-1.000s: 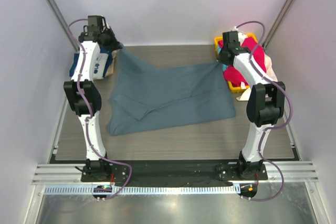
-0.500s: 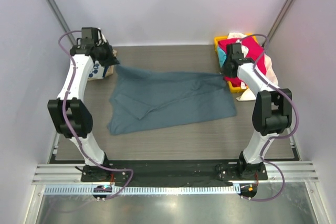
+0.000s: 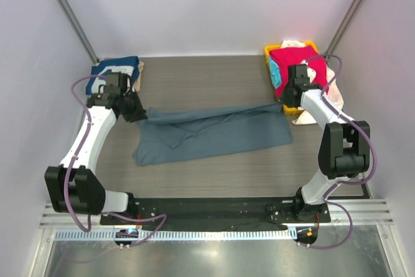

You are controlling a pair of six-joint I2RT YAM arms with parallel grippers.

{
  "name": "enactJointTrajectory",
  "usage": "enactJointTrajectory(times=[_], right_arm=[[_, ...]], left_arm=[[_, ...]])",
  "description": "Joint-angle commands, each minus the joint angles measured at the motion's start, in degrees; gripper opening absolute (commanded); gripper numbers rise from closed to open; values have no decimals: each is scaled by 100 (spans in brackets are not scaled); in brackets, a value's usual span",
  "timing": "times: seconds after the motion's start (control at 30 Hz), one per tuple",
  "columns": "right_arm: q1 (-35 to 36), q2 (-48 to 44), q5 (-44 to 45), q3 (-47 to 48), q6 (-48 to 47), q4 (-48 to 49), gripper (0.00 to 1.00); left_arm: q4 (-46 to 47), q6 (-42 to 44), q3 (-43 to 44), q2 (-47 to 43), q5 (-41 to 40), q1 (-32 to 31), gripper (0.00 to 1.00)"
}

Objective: Fold and stack the t-shirts
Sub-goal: Fold the tshirt

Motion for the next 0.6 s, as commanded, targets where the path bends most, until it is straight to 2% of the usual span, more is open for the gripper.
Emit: enactJointTrajectory(times=[0.0,0.03,0.1,0.13,0.17,0.2,0.23,0.27,0.33,0.43,0.57], right_arm=[[-34,-287,-13,-253,85,253,1],[-35,-322,5,-315,111,262,2],[-34,-427,31,-481,129,279,20],[-26,-462,49,-517,120,280,30],[-26,-506,75,-544,112,280,38],[-34,-576,84,-561,112,280,52],[-35,-612,40,-553,112,280,55],[-35,-647,-21,-501,146,288,58],[-26,-726,-283,-430,182,306,58],[228,-700,-417,-255,217,376,58],[694,-218,-557,140,103,394,57]], left_arm=[[-288,-273,-357,-453,-364,-10,7],[-420,-300,-410,-645,-399,-10,9],[-631,-396,-647,-927,-356,-19,15],[-667,-431,-743,-1320,-330,-27,25],[-685,-458,-936,-1516,-399,-19,30],[-685,-519,-998,-1735,-478,-19,35],[-624,-598,-1069,-1929,-531,-27,42],[-250,-616,-1270,-2270,-566,-27,46],[174,-712,-1551,-2396,-584,-27,53],[904,-809,-1641,-1749,-418,-36,53],[1931,-1125,-1465,-167,-118,-115,49]])
